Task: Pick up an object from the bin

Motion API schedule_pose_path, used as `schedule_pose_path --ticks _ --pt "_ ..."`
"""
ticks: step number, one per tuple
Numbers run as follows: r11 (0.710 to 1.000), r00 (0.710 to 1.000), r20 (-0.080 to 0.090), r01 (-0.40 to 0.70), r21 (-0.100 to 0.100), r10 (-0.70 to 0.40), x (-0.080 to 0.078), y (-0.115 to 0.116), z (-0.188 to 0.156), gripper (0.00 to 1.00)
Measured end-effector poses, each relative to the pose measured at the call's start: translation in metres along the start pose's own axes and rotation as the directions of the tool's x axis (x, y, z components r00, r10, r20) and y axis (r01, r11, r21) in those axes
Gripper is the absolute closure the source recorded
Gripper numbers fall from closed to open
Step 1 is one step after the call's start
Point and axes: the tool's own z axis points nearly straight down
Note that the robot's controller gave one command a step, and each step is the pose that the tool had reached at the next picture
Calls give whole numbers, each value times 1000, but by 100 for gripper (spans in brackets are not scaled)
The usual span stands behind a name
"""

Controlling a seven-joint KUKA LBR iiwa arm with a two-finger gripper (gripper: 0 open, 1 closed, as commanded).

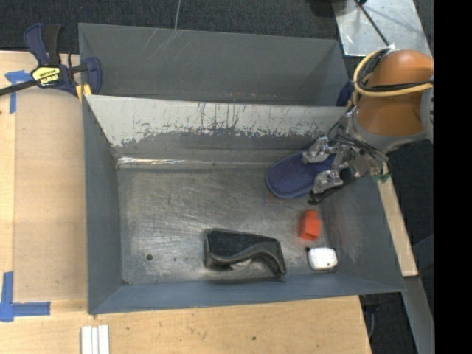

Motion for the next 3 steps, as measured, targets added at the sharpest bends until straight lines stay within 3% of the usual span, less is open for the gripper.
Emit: schedule_pose_path --ticks 1,2,3 --pt "1000 999 -35 14 -13 -15 -6 22 -129 100" --pt "998 997 -51 63 -20 -64 20 -3 -58 100" --pt "999 999 -36 36 -13 -37 23 2 -139 100"
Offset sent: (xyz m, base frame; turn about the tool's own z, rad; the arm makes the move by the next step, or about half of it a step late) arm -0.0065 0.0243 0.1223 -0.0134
